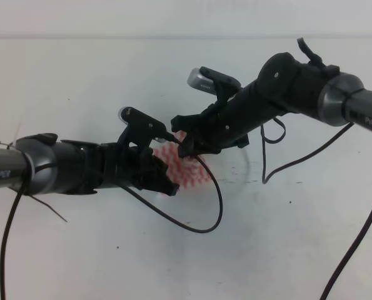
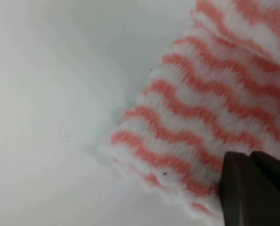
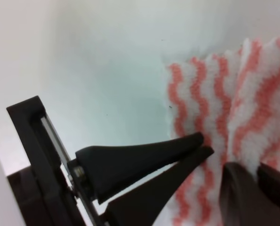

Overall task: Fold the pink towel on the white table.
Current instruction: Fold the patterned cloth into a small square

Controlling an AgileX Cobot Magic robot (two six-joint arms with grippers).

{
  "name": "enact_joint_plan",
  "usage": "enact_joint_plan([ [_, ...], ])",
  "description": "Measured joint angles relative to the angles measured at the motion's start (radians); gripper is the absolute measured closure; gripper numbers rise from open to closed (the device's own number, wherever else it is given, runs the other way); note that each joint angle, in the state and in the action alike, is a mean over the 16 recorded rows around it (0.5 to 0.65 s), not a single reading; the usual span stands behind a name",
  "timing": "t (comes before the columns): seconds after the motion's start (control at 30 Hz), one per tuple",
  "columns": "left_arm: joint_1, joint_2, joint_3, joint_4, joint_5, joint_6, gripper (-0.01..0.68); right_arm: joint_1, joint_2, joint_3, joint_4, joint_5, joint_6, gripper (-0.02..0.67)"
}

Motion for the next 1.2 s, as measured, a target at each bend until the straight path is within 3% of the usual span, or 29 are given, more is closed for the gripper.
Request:
enact_joint_plan([
  [1.2,0.0,0.0,0.0,0.0,-0.005,0.0,0.673,0.017,0.038,-0.002,-0.009,-0.011,-0.01,0.661],
])
